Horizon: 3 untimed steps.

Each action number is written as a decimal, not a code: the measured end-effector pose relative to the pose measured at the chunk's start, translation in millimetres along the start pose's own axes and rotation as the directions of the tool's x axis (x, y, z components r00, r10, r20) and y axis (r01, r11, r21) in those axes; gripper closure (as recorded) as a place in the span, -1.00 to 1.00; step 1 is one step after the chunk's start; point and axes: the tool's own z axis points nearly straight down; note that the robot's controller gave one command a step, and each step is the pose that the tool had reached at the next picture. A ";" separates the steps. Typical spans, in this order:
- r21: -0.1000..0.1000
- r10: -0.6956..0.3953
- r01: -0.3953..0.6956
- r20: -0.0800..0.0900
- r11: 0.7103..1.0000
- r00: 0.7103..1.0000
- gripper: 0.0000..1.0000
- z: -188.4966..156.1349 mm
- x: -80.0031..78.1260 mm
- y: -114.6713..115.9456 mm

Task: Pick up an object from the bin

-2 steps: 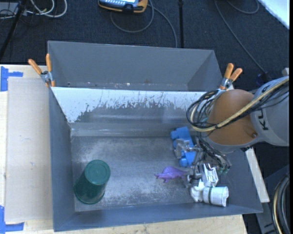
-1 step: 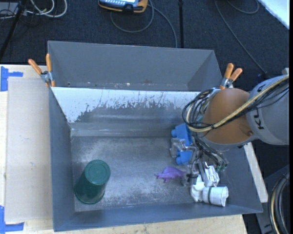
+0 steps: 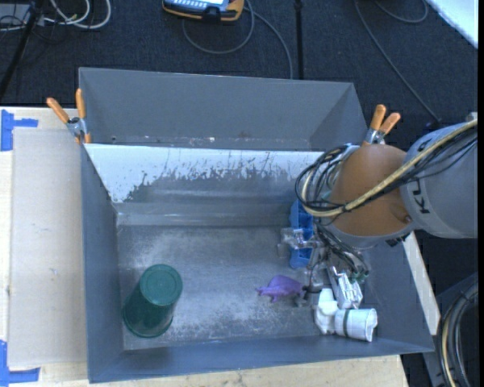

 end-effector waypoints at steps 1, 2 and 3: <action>0.001 -0.032 0.032 0.001 0.999 0.999 -1.00 0.3 0.3 -1.3; -0.001 -0.171 0.171 -0.001 0.985 0.985 -1.00 1.0 12.8 3.3; -0.001 -0.100 0.100 -0.002 0.995 0.995 1.00 0.8 36.8 14.4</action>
Offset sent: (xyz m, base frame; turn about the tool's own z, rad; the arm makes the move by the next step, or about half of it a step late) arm -0.0185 0.0023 -0.0003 -0.1952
